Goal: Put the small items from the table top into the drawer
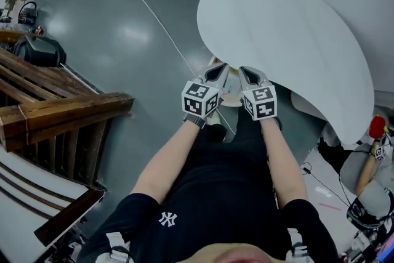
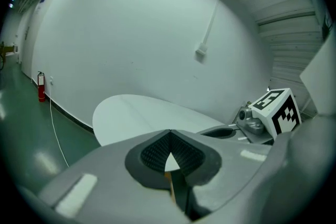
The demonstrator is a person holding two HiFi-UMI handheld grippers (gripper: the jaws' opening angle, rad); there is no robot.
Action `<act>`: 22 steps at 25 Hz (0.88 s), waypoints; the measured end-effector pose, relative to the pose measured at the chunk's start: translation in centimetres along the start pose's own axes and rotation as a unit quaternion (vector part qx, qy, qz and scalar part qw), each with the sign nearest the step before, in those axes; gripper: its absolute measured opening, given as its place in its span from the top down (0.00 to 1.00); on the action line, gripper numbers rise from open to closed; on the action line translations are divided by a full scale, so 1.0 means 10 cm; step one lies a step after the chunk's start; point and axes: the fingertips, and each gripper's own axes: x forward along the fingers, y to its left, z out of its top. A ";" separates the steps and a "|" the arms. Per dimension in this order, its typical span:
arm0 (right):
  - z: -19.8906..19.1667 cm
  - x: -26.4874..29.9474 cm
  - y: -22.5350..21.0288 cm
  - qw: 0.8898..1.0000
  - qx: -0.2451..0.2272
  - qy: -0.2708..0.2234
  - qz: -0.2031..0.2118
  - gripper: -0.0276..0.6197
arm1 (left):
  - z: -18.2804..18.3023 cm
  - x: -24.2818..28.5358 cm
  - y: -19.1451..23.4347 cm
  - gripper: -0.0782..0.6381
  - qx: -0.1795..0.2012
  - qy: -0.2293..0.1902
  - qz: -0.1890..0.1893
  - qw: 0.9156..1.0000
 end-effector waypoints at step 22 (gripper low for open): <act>1.43 -0.79 -0.38 0.991 0.029 -0.119 -0.045 0.92 | 1.41 0.01 -0.56 0.89 0.038 -0.042 -0.034 0.998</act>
